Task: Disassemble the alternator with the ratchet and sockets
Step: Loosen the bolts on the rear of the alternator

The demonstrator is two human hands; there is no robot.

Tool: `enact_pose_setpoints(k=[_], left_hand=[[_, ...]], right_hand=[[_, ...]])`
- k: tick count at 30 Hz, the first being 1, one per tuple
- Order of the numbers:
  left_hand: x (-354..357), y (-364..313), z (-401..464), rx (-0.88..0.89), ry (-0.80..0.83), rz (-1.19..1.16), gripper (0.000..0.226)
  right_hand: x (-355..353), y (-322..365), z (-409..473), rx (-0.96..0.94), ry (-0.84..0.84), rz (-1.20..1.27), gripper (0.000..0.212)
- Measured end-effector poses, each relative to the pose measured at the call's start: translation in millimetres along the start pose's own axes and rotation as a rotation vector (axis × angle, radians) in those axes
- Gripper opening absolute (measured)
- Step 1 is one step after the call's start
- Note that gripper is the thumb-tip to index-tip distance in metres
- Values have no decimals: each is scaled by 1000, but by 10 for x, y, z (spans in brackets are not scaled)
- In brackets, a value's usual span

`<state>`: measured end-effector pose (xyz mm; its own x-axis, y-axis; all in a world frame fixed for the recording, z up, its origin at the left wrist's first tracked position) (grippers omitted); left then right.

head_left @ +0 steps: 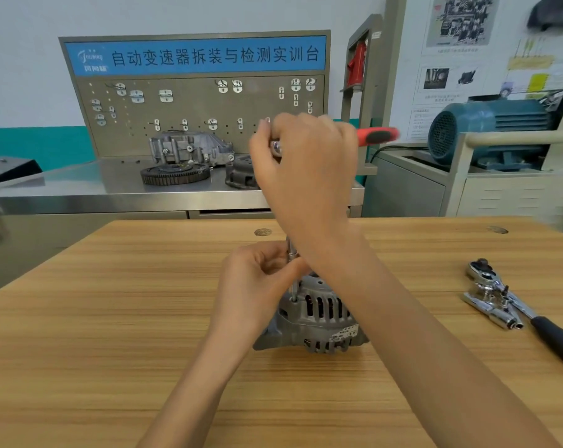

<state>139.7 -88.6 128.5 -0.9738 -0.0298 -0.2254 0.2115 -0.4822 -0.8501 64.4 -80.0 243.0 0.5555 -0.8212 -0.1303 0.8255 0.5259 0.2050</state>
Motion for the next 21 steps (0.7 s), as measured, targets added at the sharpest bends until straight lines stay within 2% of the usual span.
enact_pose_setpoints(k=[1,2,3,5,8,11,12,14,18,19,20,21], left_hand=[[1,1,-3,6,-9,-1,11],[-5,3,-4,3,-21,2,8],[-13,6,-1,-5,-22,-4,3],[-37,19,-9,-31,-9,-17,7],[-32,34,-22,-50,51,-43,10],[-12,28,-17,-58,52,-11,2],[-13,27,-14,-44,43,14,6],[-8,30,-14,-29,27,34,16],[-28,35,-20,-32,-23,18,2],[-34,41,-18,-29,-36,25,4],[-39,39,-17,-24,-43,35,6],[-43,34,-16,-23,-46,40,6]], right_hand=[[-22,35,-2,-22,-29,-73,35],[-12,28,10,-19,-6,-31,36],[23,-14,45,3,50,120,40],[126,-128,96,99,230,501,47],[206,-159,107,213,407,904,45],[281,-138,83,379,497,1271,52],[288,-139,71,422,489,1324,54],[255,-181,58,407,346,1172,53],[22,-30,7,27,-28,192,42],[0,17,2,-6,-72,85,40],[0,24,14,-6,-72,102,41],[24,-11,41,14,-42,229,45]])
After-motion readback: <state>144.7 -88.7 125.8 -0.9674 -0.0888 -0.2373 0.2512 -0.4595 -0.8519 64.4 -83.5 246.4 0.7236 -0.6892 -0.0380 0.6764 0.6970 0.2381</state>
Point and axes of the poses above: each hand's wrist, its own z-axis towards the middle knuckle, its own x-axis out of the palm, y = z × x, the point moved 6 cm from there along z, towards the middle knuckle, and after that the axes turned 1 degree about y, right-handed, at the moved point
